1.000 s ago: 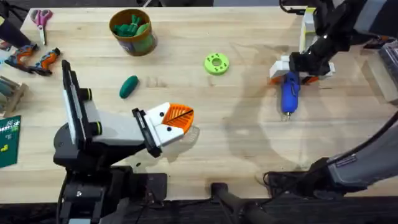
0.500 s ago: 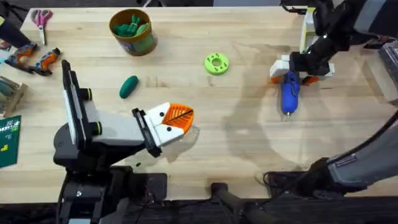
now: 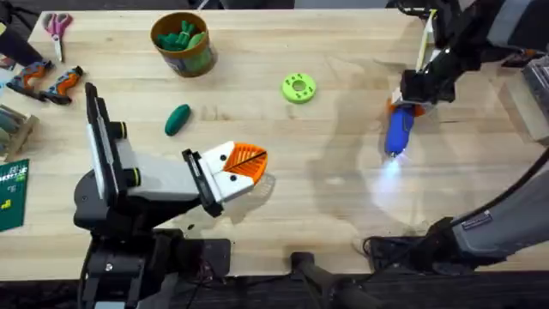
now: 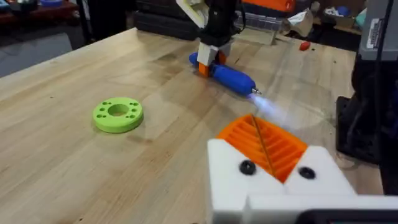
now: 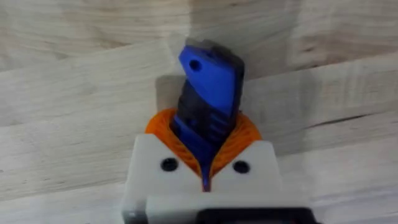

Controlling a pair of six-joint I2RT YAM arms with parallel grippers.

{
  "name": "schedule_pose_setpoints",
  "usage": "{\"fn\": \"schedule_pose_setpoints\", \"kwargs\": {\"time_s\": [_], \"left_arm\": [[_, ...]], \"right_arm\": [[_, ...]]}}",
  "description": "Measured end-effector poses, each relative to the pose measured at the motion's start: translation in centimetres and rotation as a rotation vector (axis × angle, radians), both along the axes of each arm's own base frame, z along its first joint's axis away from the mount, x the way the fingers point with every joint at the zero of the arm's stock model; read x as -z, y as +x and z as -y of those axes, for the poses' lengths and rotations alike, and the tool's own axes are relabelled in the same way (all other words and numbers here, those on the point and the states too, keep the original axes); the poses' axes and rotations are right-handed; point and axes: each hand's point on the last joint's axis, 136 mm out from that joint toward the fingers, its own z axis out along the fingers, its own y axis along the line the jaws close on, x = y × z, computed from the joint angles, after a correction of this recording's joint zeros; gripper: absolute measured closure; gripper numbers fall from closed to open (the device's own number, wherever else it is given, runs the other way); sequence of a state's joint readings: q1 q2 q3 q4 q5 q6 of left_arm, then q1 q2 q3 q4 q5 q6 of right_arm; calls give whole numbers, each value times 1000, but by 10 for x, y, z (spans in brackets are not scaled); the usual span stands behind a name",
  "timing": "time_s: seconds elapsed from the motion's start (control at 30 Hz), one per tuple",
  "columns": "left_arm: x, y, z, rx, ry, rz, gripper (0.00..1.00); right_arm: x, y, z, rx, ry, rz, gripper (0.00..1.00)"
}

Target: Pick up the gripper from the table and insert it into the empty holder that is missing its gripper. Then pick up a screw, insert it into the mounting hole, and use the screwdriver to tighten it. Finally, clean up the table by picking up the vegetable and placing it into the bucket.

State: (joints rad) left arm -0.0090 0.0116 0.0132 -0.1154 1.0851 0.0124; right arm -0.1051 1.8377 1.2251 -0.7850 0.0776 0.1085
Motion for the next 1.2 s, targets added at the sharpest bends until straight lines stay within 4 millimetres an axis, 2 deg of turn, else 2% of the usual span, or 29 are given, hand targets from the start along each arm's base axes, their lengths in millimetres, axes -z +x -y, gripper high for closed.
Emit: {"fn": "schedule_pose_setpoints", "kwargs": {"time_s": [0.2,0.27,0.3,0.37,0.63,0.8,0.97,1.1,1.2], "left_arm": [[0,0,0,0,0,0,997],[0,0,0,0,0,0,997],[0,0,0,0,0,0,997],[0,0,0,0,0,0,997],[0,0,0,0,0,0,997],[0,0,0,0,0,-1,997],[0,0,0,0,0,0,997],[0,0,0,0,0,0,997],[0,0,0,0,0,0,997]], "right_arm": [[-1,-2,0,4,2,-6,974],[-2,-9,-2,4,10,-26,974],[-9,-26,-6,5,23,-65,974],[-22,-35,-8,4,26,-63,974],[-109,-53,-19,-22,8,161,974],[-159,-63,-47,-81,19,346,974],[-191,-78,-82,-146,70,469,974],[-203,-86,-112,-183,127,587,975],[-201,-90,-130,-197,165,678,975]]}}
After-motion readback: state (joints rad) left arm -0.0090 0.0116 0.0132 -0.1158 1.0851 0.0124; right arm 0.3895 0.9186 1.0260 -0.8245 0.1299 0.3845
